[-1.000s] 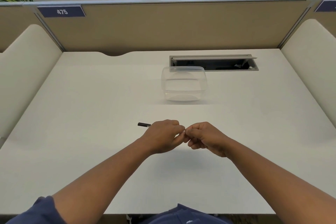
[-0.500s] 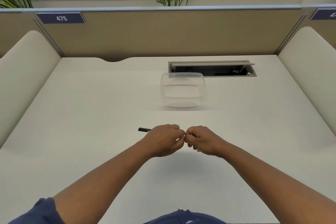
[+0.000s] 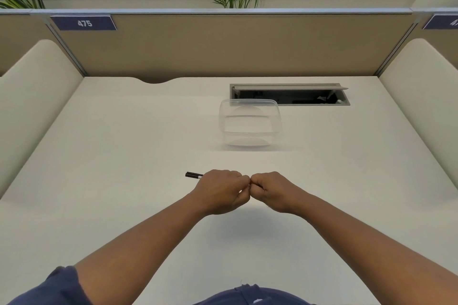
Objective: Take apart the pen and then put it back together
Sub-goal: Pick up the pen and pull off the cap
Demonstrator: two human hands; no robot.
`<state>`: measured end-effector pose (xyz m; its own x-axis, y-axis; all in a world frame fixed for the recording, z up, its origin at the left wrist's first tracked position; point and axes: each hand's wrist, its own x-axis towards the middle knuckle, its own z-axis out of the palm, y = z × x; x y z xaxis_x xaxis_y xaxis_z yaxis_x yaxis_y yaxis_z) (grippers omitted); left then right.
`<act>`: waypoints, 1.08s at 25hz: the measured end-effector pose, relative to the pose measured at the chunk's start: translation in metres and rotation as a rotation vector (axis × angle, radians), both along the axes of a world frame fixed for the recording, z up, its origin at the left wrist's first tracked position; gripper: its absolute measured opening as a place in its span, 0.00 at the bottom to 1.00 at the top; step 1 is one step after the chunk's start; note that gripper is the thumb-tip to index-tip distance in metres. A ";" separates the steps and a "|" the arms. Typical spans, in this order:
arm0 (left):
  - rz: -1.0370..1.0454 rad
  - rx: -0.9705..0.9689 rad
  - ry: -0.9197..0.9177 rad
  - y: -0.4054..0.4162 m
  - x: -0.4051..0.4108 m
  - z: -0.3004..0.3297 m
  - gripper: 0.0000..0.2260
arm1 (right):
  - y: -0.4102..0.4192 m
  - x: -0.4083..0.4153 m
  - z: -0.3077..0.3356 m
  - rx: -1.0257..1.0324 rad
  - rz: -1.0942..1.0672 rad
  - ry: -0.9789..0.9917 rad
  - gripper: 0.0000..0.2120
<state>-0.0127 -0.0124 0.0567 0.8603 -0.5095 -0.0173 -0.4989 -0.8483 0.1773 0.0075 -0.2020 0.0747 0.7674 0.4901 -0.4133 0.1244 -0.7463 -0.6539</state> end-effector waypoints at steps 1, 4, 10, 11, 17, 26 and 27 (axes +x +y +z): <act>0.001 0.003 0.001 0.001 -0.001 0.000 0.12 | 0.000 0.000 0.001 0.007 0.005 0.006 0.11; 0.003 0.004 0.013 0.003 -0.002 -0.002 0.11 | 0.001 -0.002 0.004 0.010 0.025 0.008 0.11; -0.003 -0.030 0.061 0.004 -0.003 0.000 0.09 | -0.001 -0.001 0.001 -0.006 0.012 0.013 0.15; 0.006 -0.038 0.066 0.004 -0.003 0.001 0.09 | -0.001 -0.001 0.001 0.011 -0.015 0.023 0.15; -0.005 0.003 0.070 -0.001 -0.001 -0.001 0.11 | -0.002 -0.002 -0.004 0.001 -0.020 0.025 0.13; 0.080 -0.085 0.201 -0.004 0.000 0.002 0.12 | -0.006 -0.003 -0.006 0.058 -0.106 -0.037 0.13; 0.088 -0.083 0.198 -0.005 0.001 0.002 0.12 | -0.005 -0.004 -0.006 0.071 -0.125 -0.032 0.12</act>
<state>-0.0122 -0.0170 0.0591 0.8852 -0.4397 -0.1517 -0.3724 -0.8654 0.3353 0.0037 -0.2075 0.0686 0.8366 0.4168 -0.3555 0.0549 -0.7095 -0.7026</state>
